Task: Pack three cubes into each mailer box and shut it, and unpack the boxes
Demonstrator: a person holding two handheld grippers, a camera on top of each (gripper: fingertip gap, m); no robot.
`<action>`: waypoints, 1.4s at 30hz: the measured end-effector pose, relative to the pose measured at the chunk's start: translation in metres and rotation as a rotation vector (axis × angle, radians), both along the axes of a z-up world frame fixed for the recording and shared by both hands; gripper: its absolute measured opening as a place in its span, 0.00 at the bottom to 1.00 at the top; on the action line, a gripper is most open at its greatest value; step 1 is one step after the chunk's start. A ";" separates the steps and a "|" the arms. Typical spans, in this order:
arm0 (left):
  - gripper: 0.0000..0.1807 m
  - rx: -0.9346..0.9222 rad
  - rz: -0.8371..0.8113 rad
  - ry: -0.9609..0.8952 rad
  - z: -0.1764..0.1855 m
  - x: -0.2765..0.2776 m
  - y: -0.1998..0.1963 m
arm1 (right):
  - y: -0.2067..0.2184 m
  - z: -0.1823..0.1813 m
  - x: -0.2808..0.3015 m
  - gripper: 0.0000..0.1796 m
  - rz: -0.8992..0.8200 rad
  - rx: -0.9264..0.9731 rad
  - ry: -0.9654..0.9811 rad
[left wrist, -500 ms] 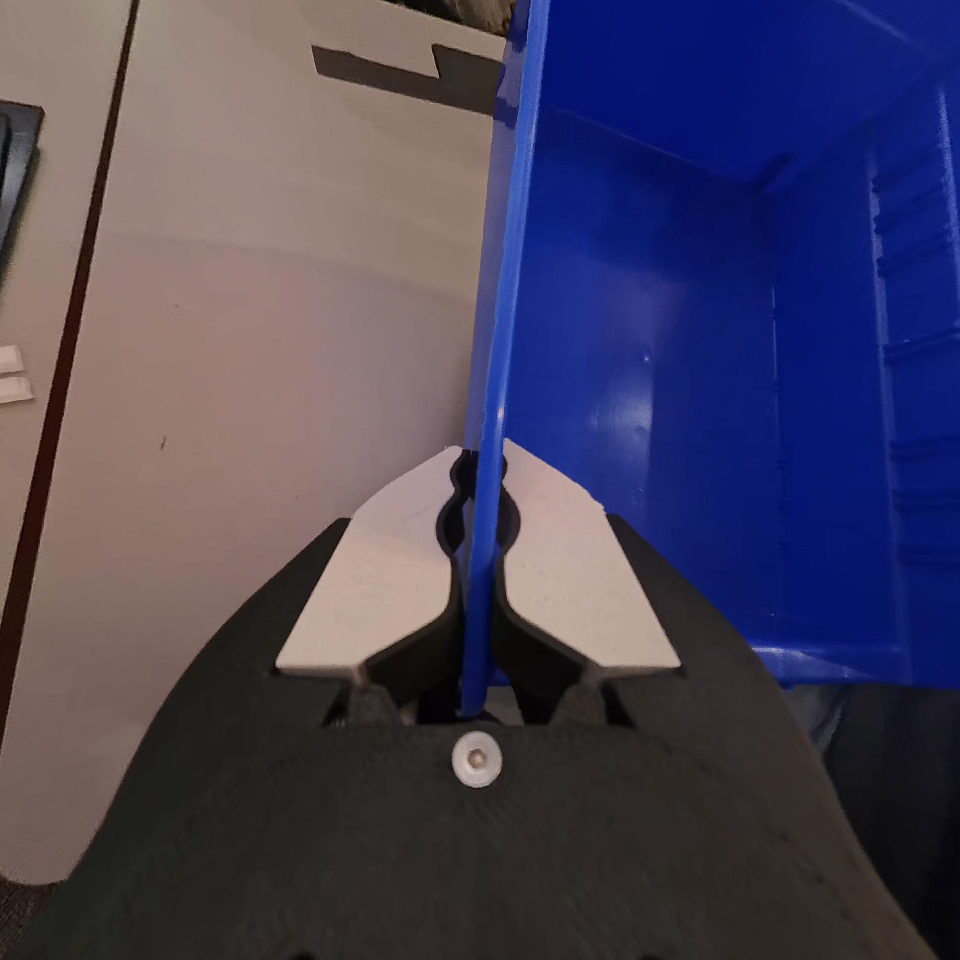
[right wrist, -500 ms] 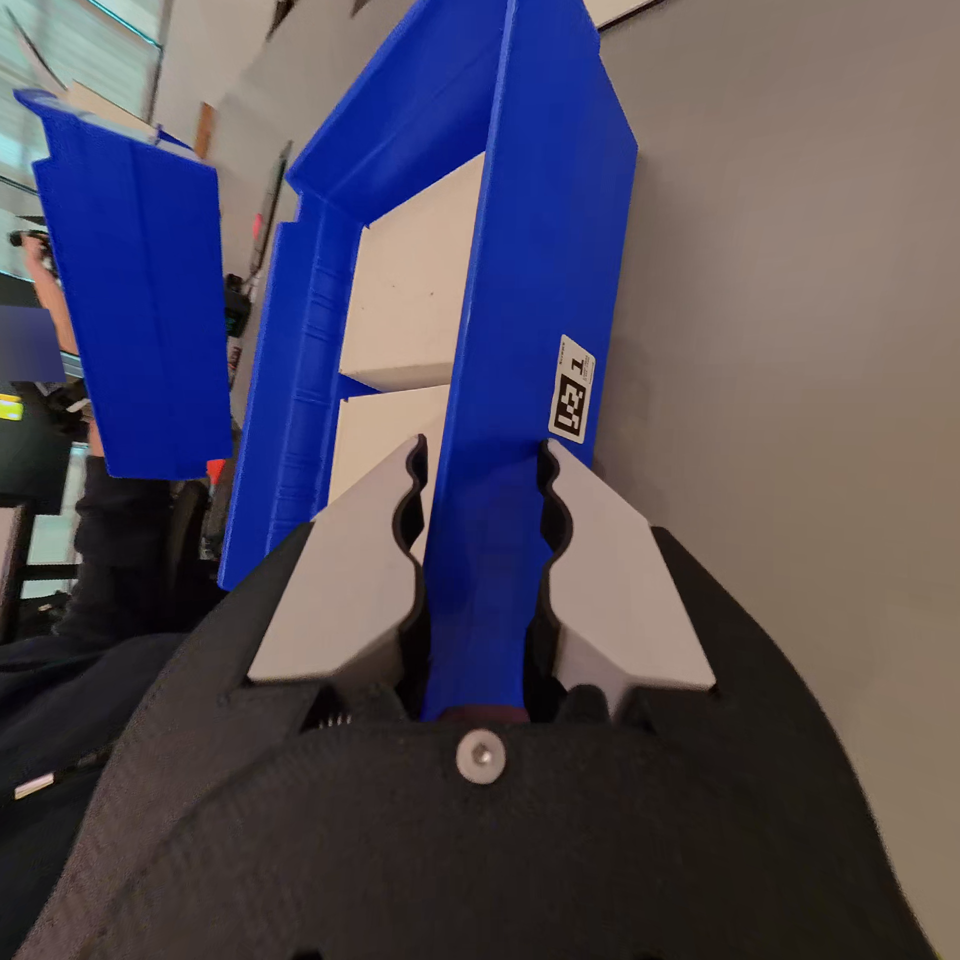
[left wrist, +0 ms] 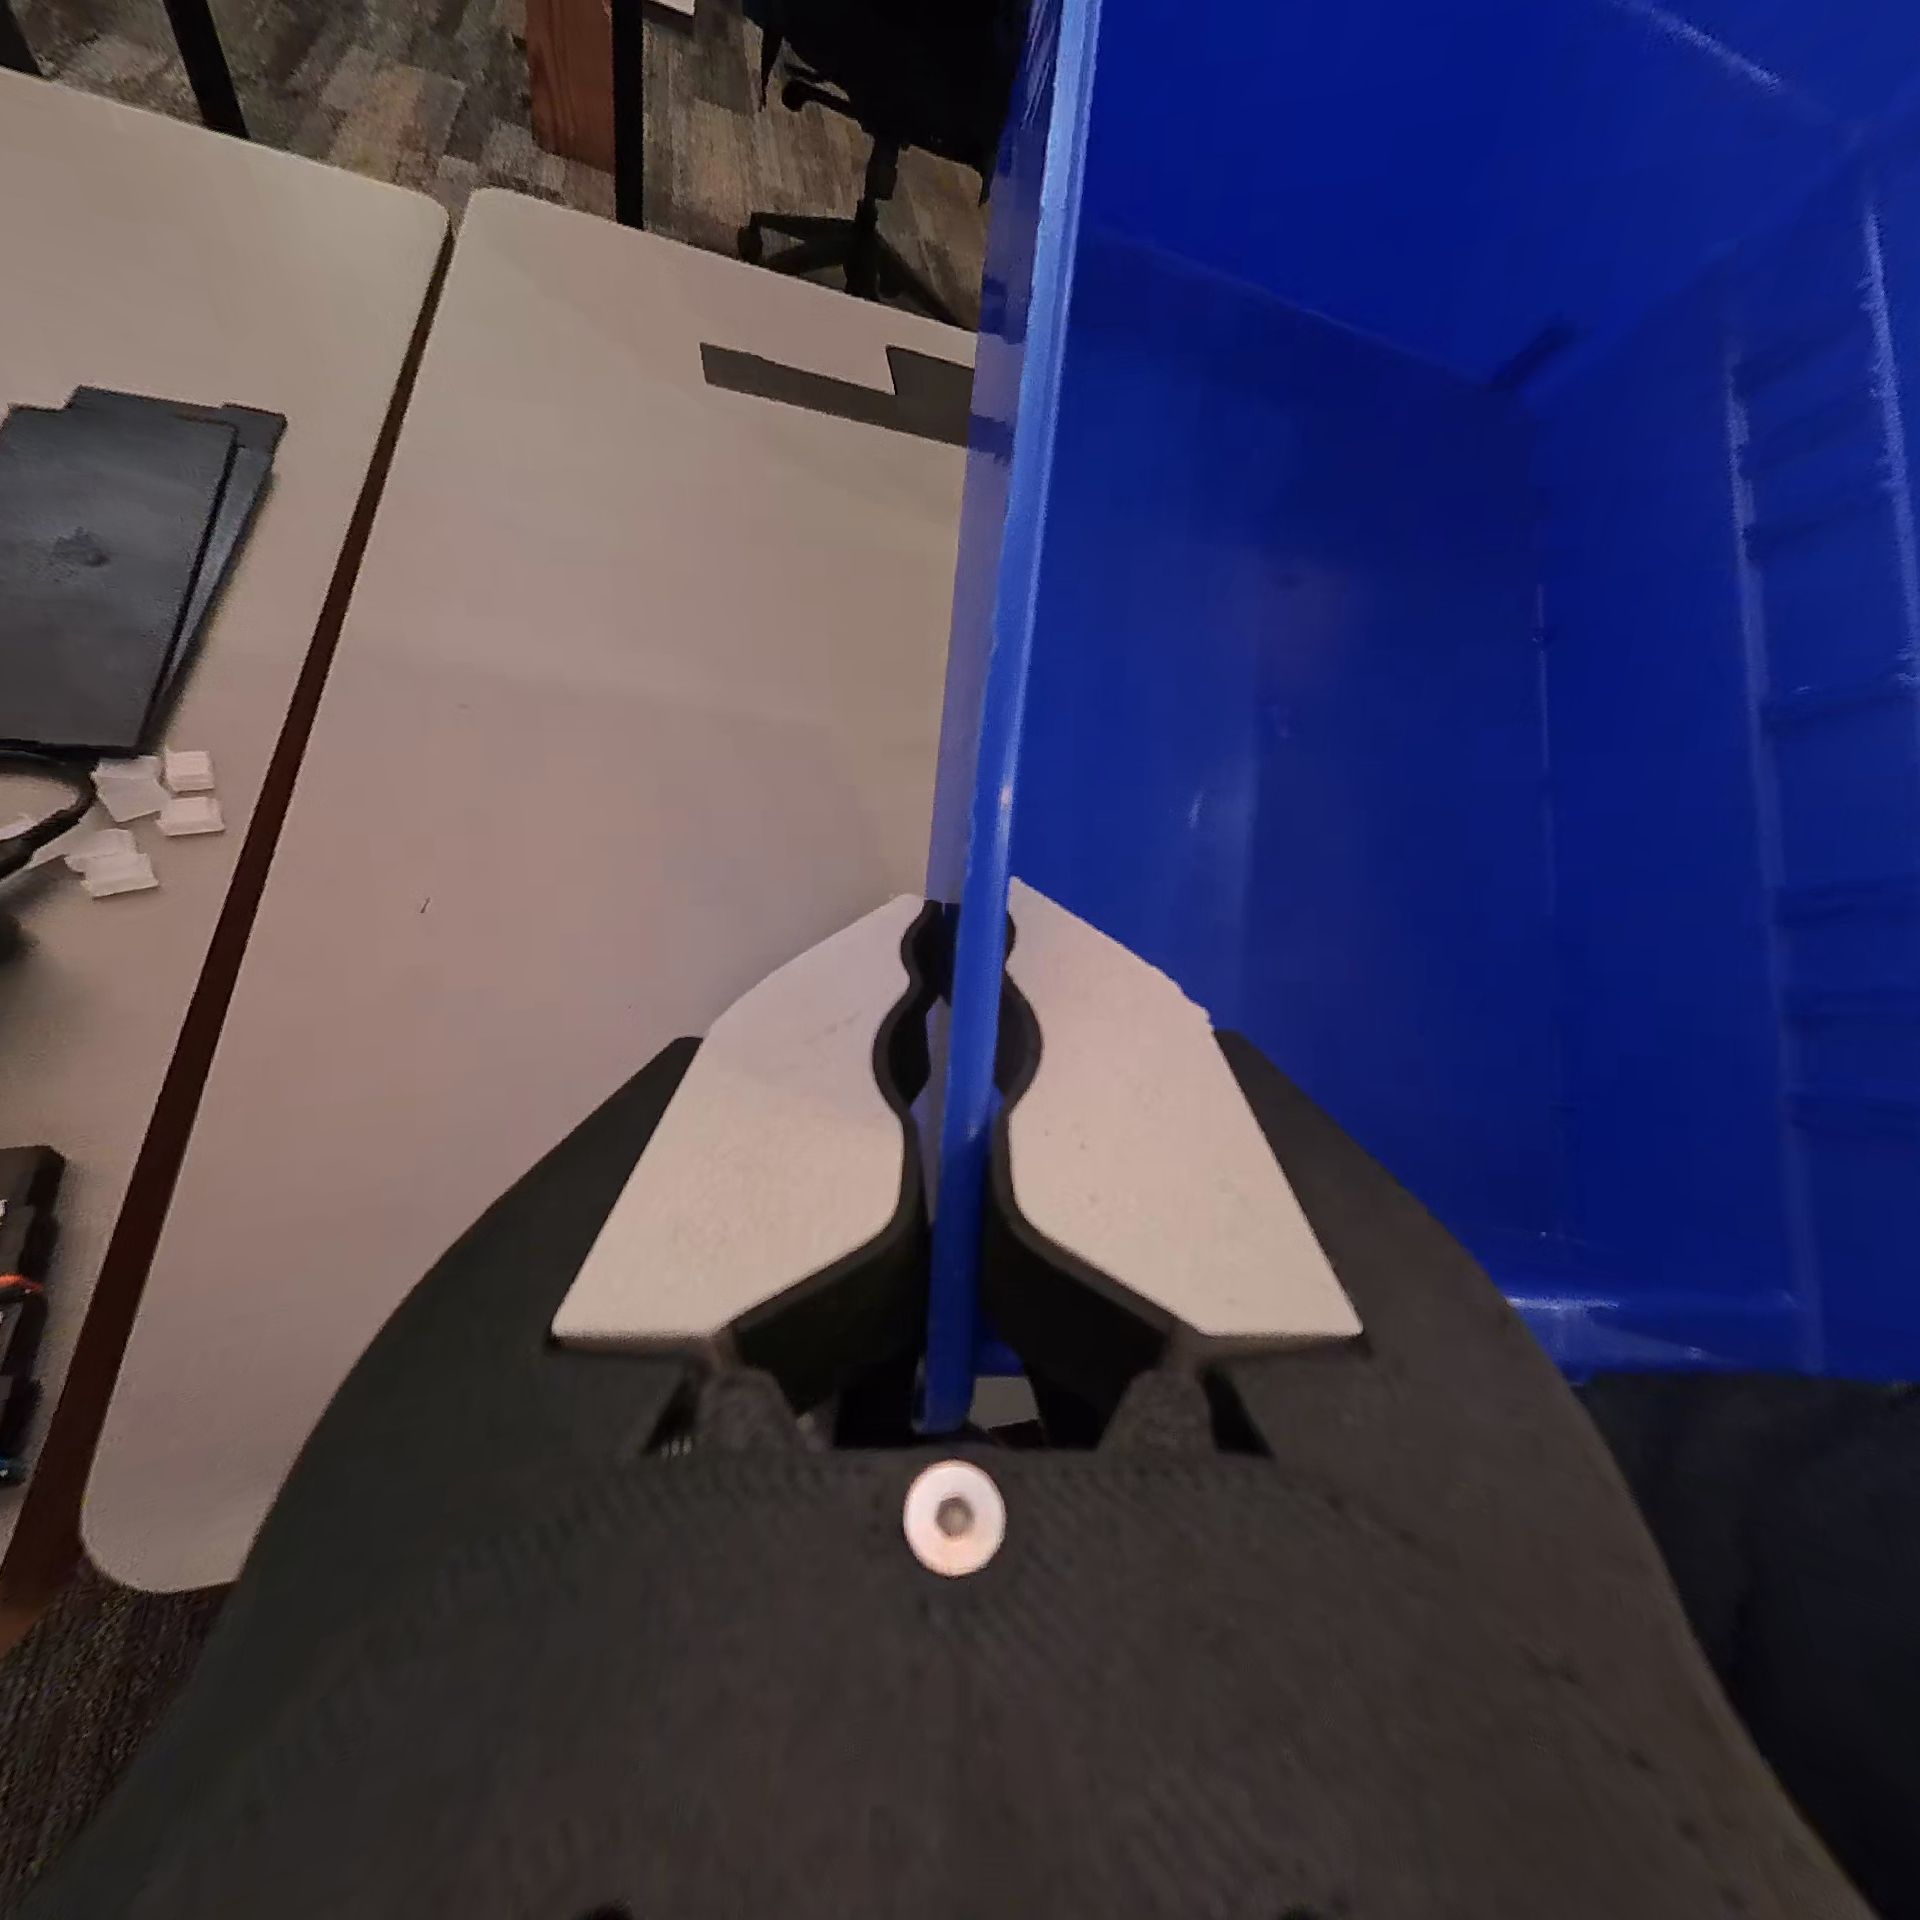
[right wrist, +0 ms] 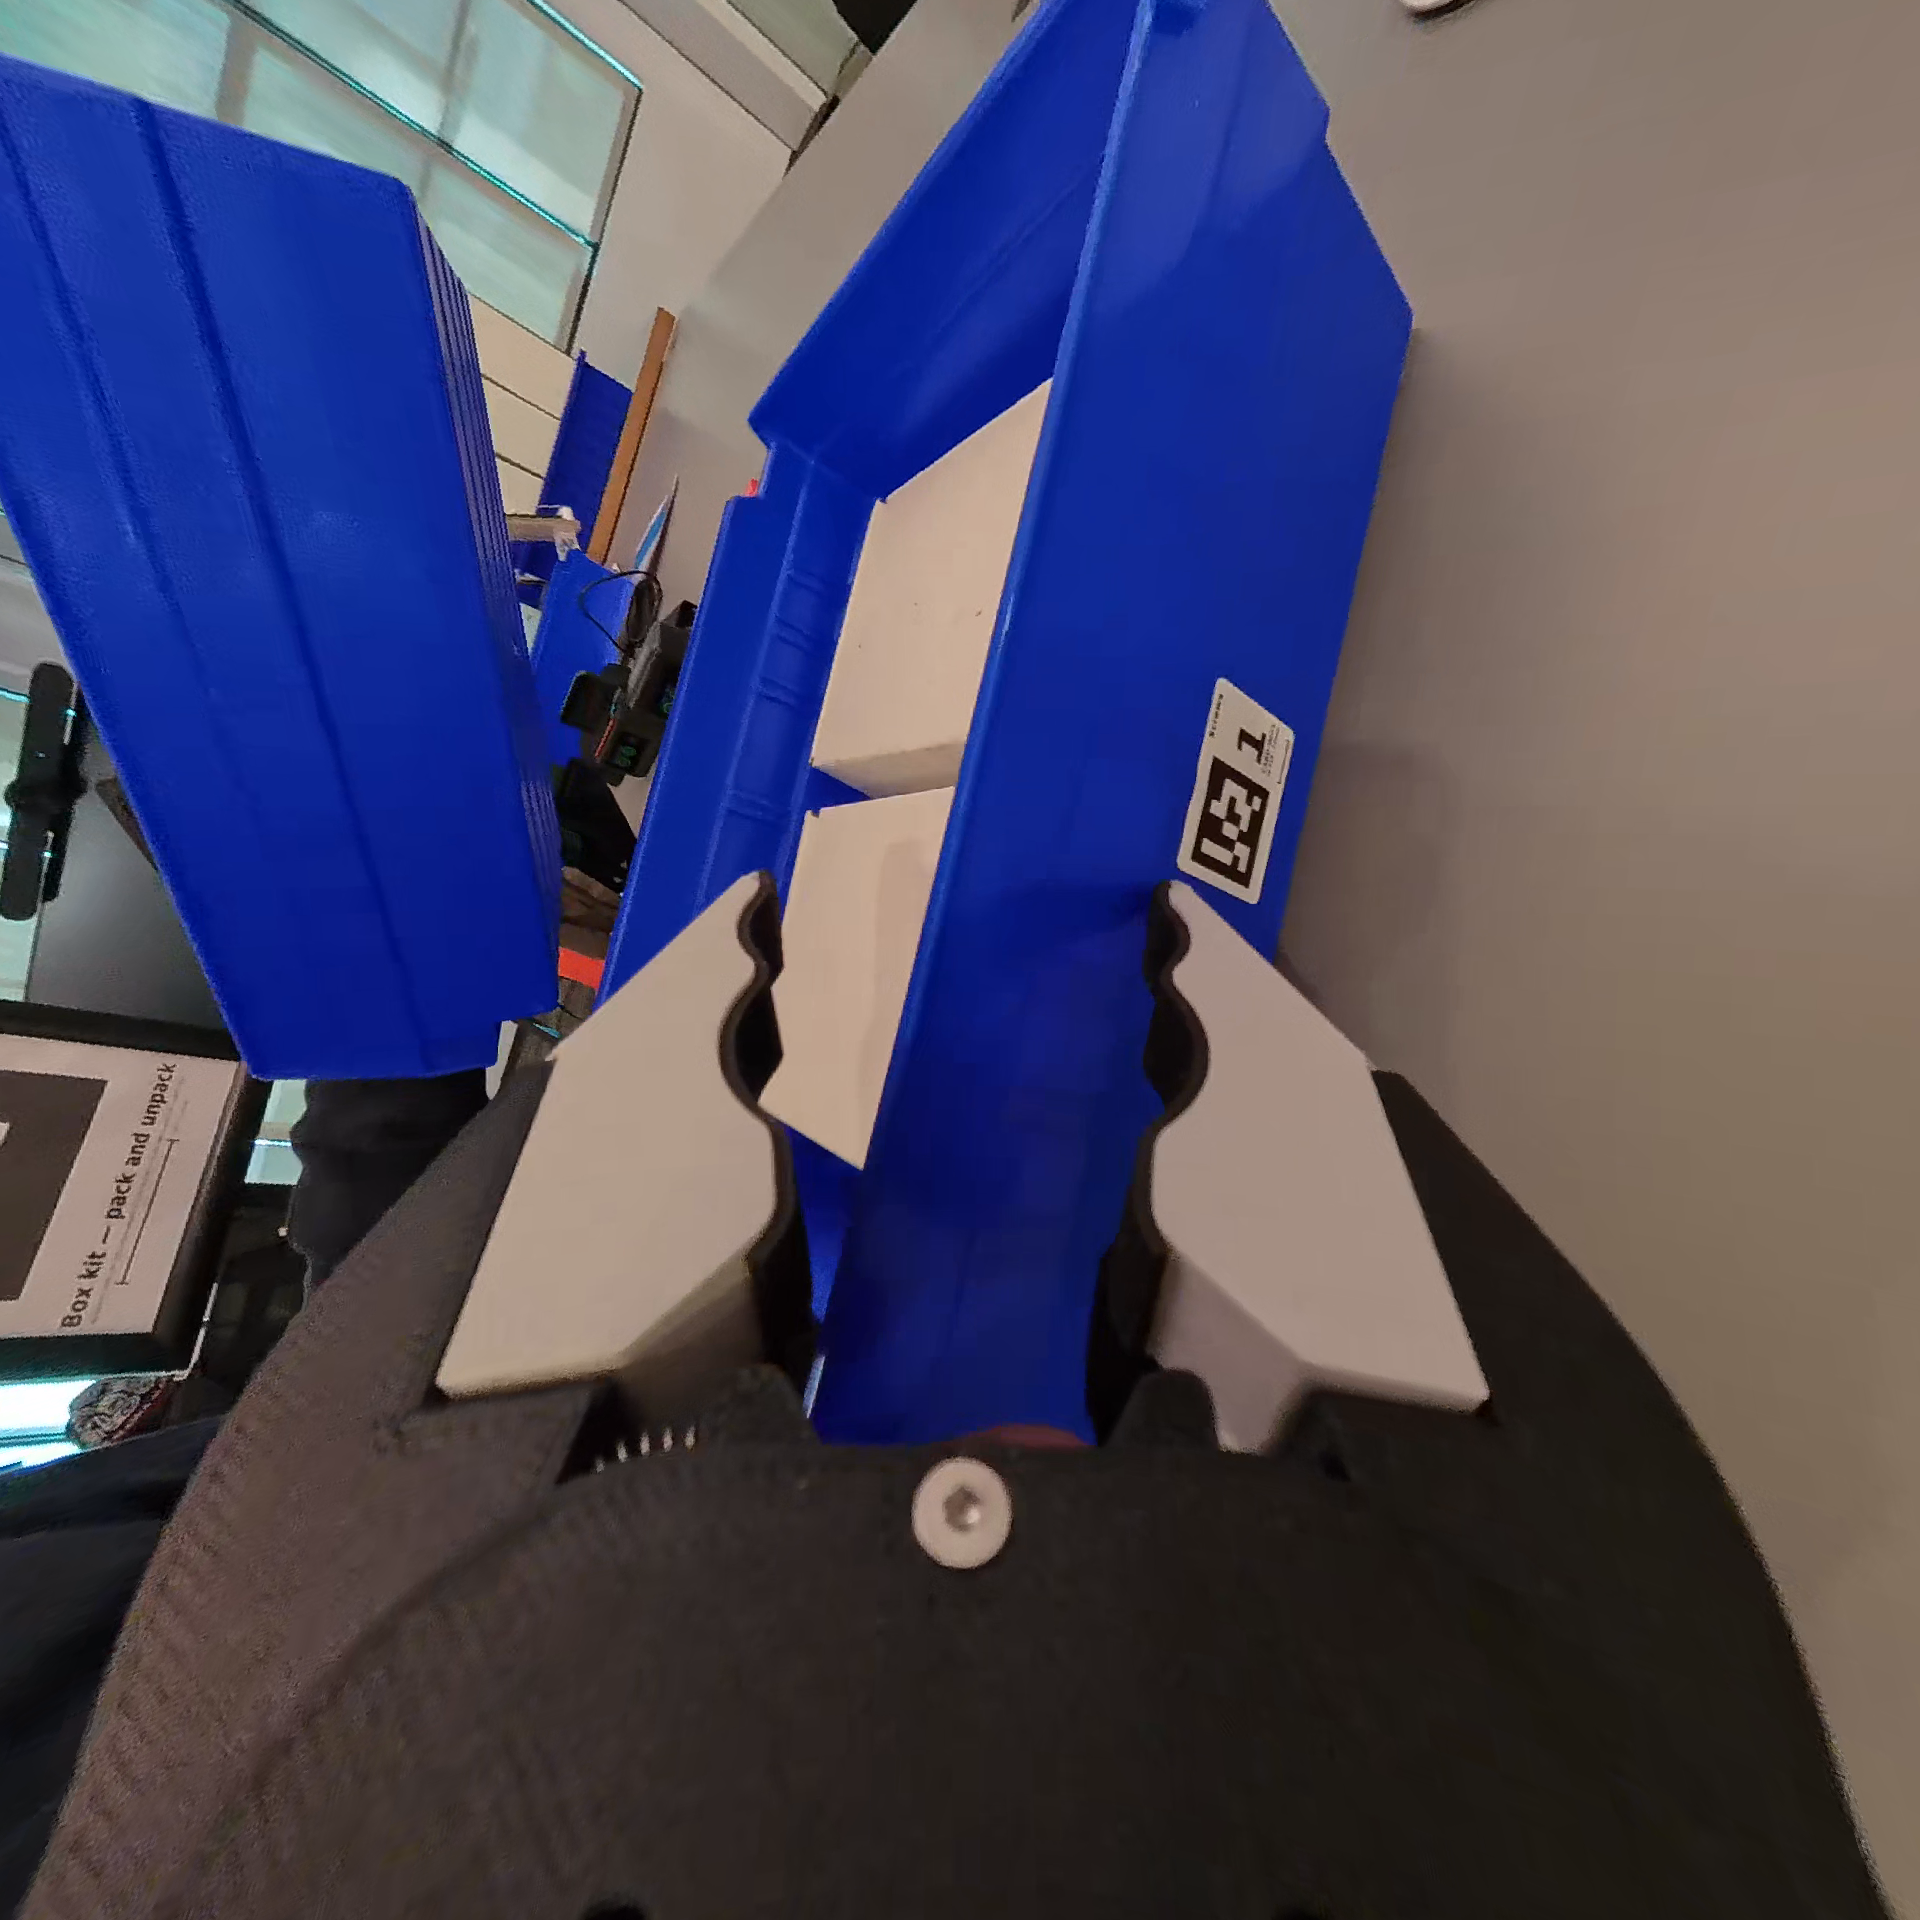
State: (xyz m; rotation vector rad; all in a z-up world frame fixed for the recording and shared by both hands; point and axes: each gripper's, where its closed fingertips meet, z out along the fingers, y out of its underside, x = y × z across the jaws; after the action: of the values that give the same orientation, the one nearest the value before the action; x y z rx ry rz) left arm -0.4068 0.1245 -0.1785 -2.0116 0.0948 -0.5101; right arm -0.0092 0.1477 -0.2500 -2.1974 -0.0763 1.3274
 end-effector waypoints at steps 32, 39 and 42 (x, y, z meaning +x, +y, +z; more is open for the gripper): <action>0.04 0.255 -0.323 0.537 0.053 0.364 0.034 | -0.044 0.099 0.120 0.71 -0.267 0.396 -0.099; 0.09 0.112 -0.439 0.424 -0.013 0.445 0.029 | -0.031 0.047 0.196 0.67 -0.353 0.292 -0.451; 0.12 -0.018 -0.497 0.374 -0.053 0.464 0.023 | -0.024 0.011 0.215 0.67 -0.315 0.205 -0.588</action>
State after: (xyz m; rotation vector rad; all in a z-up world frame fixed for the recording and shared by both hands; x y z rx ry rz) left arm 0.0570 0.1475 -0.2316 -2.0787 0.8362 -0.4330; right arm 0.2057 0.1238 -0.2385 -2.2346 -0.0792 0.4591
